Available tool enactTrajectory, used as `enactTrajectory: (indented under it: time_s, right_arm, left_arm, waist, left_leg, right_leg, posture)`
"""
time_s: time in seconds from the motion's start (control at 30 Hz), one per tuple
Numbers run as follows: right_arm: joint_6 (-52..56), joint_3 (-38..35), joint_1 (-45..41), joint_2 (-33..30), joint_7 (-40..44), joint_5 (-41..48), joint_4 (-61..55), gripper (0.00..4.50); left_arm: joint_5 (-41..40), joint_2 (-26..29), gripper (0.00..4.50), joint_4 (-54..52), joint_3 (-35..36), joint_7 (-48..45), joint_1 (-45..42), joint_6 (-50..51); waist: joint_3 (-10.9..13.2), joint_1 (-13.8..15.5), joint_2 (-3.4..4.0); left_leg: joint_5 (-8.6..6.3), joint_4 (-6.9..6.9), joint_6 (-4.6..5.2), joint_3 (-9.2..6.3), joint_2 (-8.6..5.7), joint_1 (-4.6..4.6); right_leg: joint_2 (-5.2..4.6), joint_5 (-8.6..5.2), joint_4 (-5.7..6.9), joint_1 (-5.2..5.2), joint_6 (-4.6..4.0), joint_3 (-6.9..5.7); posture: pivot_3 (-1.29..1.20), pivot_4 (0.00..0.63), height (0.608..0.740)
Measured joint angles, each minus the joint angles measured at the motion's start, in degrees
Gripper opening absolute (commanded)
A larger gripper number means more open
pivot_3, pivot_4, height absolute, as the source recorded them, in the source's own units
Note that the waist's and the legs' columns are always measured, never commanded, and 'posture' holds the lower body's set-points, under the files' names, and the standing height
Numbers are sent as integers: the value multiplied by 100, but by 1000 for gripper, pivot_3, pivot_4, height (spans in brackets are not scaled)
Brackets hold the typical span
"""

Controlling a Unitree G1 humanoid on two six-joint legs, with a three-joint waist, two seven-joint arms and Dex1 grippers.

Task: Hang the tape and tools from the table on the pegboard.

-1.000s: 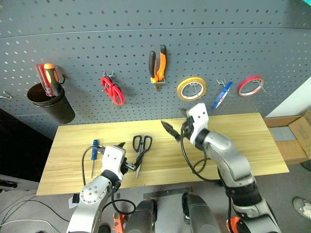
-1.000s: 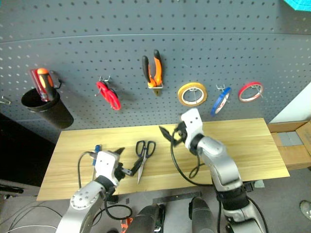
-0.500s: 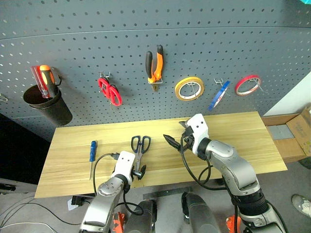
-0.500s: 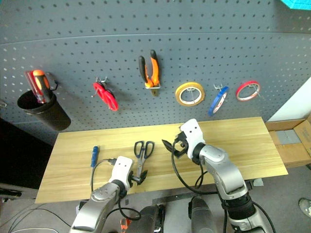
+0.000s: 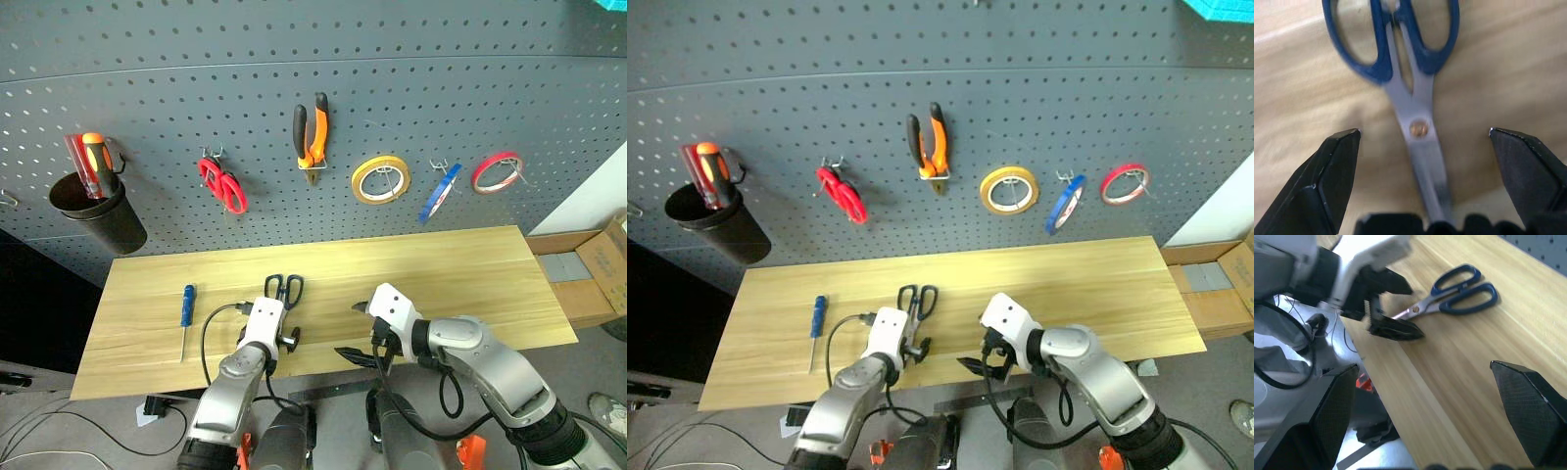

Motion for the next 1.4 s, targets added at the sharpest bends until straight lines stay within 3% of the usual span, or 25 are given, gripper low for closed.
enactTrajectory:
  time_s: [0.2,0.3,0.63,0.83,1.0,1.2,1.4]
  right_arm:
    - [4,17,-85,44,29,-3,-16,4471]
    - [14,11,-87,8,34,-4,-17,4500]
    - [12,-26,-135,-85,45,-3,-15,4500]
    - [2,-39,-243,-117,133,2,22,4500]
    - [-37,-182,-320,-200,296,19,118,4500]
    - [-371,-285,-504,-295,581,48,424,4500]
    - [-933,-1233,-673,204,883,971,399,4500]
  left_arm:
    - [115,-78,4500,439,-46,148,-519,90]
    - [169,-81,3987,523,-61,210,-624,130]
    - [234,-41,705,523,-141,208,-599,238]
    - [275,255,678,304,-152,84,-417,153]
    - [241,899,435,-348,-212,-527,343,-723]
    - [-196,1017,435,-1198,12,-1061,894,-1800]
    - [-442,1045,435,-1852,287,-1283,1226,-2678]
  waist:
    - [-1,0,0]
    - [-1,-1,0]
    - [-2,-15,0]
    - [-2,-23,1]
    - [-1,6,1]
    - [-1,102,0]
    - [-1,150,0]
  left_leg:
    - [1,0,-2,0,-2,2]
    - [0,0,-1,0,-1,8]
    - [0,-1,-1,1,0,18]
    - [0,-4,-3,1,0,18]
    - [5,-8,-14,-1,-1,2]
    - [-1,-8,-4,-6,0,-6]
    - [-2,-9,-1,-7,0,-10]
  right_leg:
    - [-1,0,0,1,0,0]
    - [-1,0,1,7,0,1]
    - [0,0,1,15,1,3]
    - [0,0,1,11,1,4]
    - [-2,0,-6,-2,0,5]
    - [-4,0,-12,-3,-1,-1]
    - [-3,0,-13,-5,-1,-1]
  posture:
    - [-166,279,740]
    - [-167,278,740]
    - [-158,272,740]
    - [-136,265,740]
    - [-106,258,740]
    - [-77,244,740]
    - [-45,230,740]
